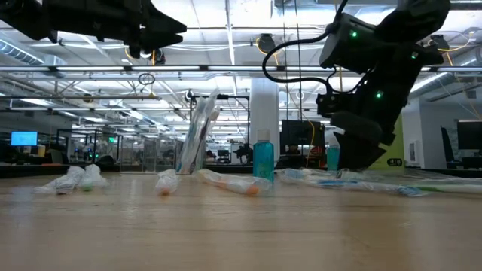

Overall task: Pick & Place toothbrushing station
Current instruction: Put the orange toothbrush into the transparent organizer

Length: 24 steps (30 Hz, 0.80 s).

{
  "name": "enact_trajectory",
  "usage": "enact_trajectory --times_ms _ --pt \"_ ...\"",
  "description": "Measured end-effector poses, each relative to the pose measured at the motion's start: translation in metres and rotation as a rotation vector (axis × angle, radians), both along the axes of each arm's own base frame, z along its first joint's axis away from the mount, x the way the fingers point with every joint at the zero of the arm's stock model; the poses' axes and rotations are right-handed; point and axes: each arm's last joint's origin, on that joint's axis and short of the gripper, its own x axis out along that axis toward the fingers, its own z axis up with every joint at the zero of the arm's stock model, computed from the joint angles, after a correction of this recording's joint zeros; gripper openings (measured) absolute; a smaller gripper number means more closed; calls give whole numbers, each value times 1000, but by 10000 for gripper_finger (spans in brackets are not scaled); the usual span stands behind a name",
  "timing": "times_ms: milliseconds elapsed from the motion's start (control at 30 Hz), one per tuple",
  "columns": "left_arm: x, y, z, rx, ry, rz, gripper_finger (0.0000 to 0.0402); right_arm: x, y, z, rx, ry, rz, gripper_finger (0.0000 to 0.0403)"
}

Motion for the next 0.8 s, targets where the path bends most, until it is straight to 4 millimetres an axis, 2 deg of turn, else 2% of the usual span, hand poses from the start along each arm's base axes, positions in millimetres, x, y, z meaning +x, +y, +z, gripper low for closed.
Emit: enact_trajectory --times_ms 167,467,600,800 --pt "0 -1 2 -16 -29 -23 209 -1 -1 -1 -1 14 -3 170" --pt "4 -2 -1 -77 -40 -68 209 2 -3 0 -29 3 71 18" --pt "8 -2 -3 -82 -44 -66 209 0 -4 7 -69 -19 93 20" --pt "11 -2 -3 -77 -76 -66 209 -10 -4 43 -234 -128 83 14"
